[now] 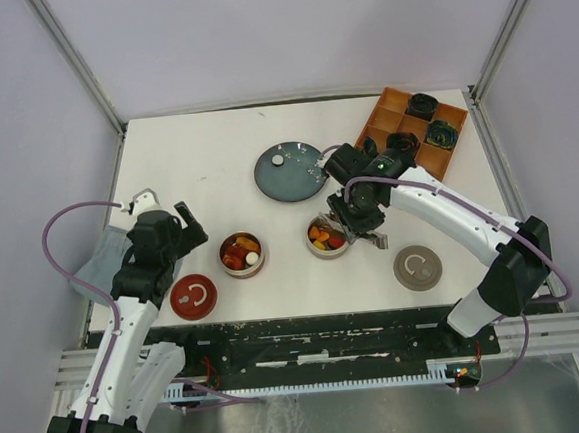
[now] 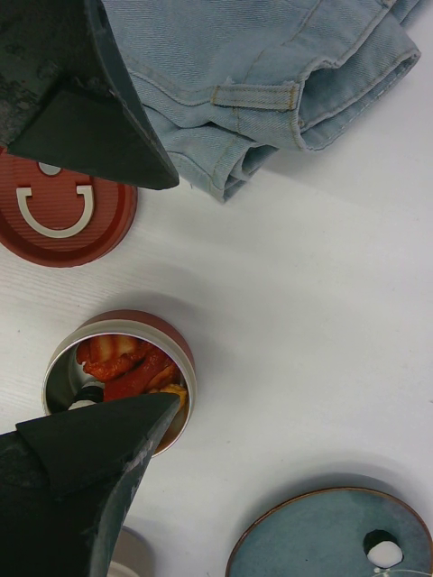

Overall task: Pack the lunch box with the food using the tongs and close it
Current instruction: Place the fake food in the packing box.

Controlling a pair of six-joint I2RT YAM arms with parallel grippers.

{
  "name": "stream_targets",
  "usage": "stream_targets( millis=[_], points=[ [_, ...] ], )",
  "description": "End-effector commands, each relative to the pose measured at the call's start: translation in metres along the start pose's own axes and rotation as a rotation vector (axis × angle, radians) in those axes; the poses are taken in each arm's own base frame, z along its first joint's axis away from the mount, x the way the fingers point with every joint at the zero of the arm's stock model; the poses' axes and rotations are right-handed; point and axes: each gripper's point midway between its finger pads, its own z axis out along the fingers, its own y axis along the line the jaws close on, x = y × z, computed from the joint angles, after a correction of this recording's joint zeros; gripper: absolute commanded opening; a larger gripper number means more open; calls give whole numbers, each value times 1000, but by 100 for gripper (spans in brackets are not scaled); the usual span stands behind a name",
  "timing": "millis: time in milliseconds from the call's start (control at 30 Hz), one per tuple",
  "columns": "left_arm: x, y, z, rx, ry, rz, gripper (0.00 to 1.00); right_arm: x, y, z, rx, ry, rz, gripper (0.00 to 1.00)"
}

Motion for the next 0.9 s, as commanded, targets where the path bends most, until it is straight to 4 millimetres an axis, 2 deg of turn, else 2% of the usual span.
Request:
stream_targets(
  millis=[0, 433, 867],
  points=[
    [-13, -6, 0, 29, -49, 13, 99, -2, -5, 3, 41, -12, 7, 45],
    [-13, -6, 0, 30, -48, 14, 99, -1, -10, 15, 70, 4, -9, 48],
    [-13, -6, 0, 29, -47, 14, 99, -7, -8, 4, 59, -35, -6, 49]
  ],
)
